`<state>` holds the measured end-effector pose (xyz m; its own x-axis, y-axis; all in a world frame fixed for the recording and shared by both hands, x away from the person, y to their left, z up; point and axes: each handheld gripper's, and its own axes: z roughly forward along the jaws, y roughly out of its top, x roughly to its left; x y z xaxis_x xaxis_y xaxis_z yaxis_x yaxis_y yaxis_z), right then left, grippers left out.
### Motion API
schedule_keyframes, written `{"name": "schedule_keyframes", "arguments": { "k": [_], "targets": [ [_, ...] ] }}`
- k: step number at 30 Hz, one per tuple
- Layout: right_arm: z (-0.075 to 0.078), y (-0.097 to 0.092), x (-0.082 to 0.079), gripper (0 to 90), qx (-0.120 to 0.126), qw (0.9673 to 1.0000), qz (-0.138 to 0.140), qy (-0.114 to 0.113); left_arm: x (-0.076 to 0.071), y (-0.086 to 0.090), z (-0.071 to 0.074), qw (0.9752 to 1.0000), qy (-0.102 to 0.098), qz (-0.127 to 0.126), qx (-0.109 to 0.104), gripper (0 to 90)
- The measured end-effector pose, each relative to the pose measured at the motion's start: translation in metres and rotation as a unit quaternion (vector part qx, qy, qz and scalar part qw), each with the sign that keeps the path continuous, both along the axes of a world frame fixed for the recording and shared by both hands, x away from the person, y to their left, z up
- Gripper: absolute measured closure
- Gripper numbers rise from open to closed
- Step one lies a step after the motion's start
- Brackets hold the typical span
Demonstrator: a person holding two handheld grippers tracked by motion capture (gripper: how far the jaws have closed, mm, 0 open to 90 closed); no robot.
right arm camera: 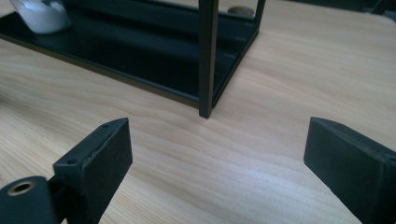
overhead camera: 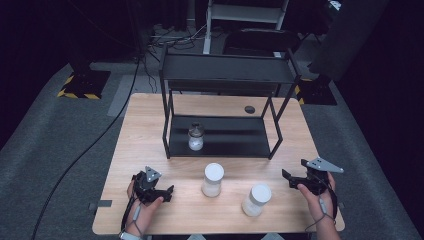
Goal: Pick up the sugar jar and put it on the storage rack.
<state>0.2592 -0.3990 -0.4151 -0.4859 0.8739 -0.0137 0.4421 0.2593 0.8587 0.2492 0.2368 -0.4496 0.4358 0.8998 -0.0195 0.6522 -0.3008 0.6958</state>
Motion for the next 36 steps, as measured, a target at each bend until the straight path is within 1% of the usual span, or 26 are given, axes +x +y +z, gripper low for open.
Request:
{"name": "schedule_keyframes", "arguments": {
  "k": [6, 9, 15, 18, 21, 23, 27, 32, 36],
  "targets": [
    [0.009, 0.001, -0.006, 8.2, 0.01, 0.9998, 0.007, -0.018, 0.0, 0.0, 0.0, 1.0, 0.001, 0.0, 0.001, 1.3],
    [0.015, 0.005, -0.009, 8.5, 0.013, 0.9996, 0.012, -0.023, 0.0, 0.0, 0.0, 1.0, 0.001, -0.001, 0.001, 1.3],
    [0.029, 0.011, -0.014, 8.6, 0.022, 0.9992, 0.02, -0.026, 0.0, 0.001, 0.0, 1.0, 0.001, -0.002, 0.0, 1.2],
    [0.034, 0.016, -0.015, 8.6, 0.032, 0.9987, 0.03, -0.026, 0.0, 0.001, 0.0, 1.0, 0.001, -0.002, 0.0, 1.1],
    [0.037, 0.026, -0.015, 9.3, 0.035, 0.9979, 0.047, -0.027, 0.0, 0.0, 0.0, 1.0, 0.0, -0.002, 0.0, 1.1],
    [0.041, 0.033, -0.015, 9.4, 0.035, 0.9976, 0.053, -0.027, 0.0, 0.0, 0.0, 1.0, 0.0, -0.002, 0.0, 1.1],
    [0.05, 0.042, -0.012, 9.3, 0.049, 0.9963, 0.068, -0.021, 0.001, 0.0, 0.0, 1.0, 0.002, 0.0, 0.001, 0.4],
    [0.061, 0.064, -0.011, 9.3, 0.035, 0.9945, 0.097, -0.018, 0.001, 0.0, 0.0, 1.0, 0.002, 0.0, 0.001, 0.3],
    [0.067, 0.079, -0.011, 9.3, 0.035, 0.9937, 0.105, -0.016, 0.001, 0.0, 0.0, 1.0, 0.002, 0.0, 0.001, 0.3]
  ]
}}
